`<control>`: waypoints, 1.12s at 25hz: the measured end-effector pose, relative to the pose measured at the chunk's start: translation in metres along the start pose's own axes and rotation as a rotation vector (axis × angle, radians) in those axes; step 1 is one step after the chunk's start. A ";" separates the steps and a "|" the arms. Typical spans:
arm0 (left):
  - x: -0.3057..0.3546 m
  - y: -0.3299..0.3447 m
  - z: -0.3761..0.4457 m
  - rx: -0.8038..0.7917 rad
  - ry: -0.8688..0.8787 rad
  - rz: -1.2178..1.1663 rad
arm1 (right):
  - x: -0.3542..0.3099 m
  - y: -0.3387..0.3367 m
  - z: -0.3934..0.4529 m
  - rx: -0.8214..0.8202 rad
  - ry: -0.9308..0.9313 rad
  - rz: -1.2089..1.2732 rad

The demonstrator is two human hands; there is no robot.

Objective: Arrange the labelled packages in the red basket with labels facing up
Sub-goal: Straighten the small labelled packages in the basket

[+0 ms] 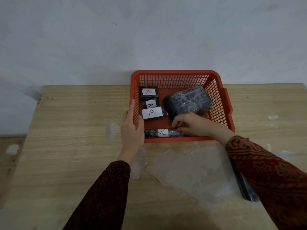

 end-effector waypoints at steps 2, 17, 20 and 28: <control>0.001 0.000 0.000 -0.003 -0.002 0.002 | 0.000 -0.007 0.011 0.105 -0.034 0.018; 0.000 0.001 0.000 0.006 0.000 -0.013 | 0.047 -0.019 -0.019 -0.118 0.330 -0.201; -0.001 0.001 0.000 0.008 -0.007 -0.017 | 0.044 -0.038 -0.024 -0.079 0.351 -0.196; -0.004 0.001 0.001 -0.002 -0.004 -0.029 | 0.004 -0.027 -0.002 0.046 0.238 0.288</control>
Point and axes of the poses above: each hand's wrist, its own z-axis towards the middle knuckle, its own y-axis out of the palm, x = y × z, the point moved 4 cm from there along z, towards the middle knuckle, and after that the axes turned 11 degrees about z, right-handed, at the moved point
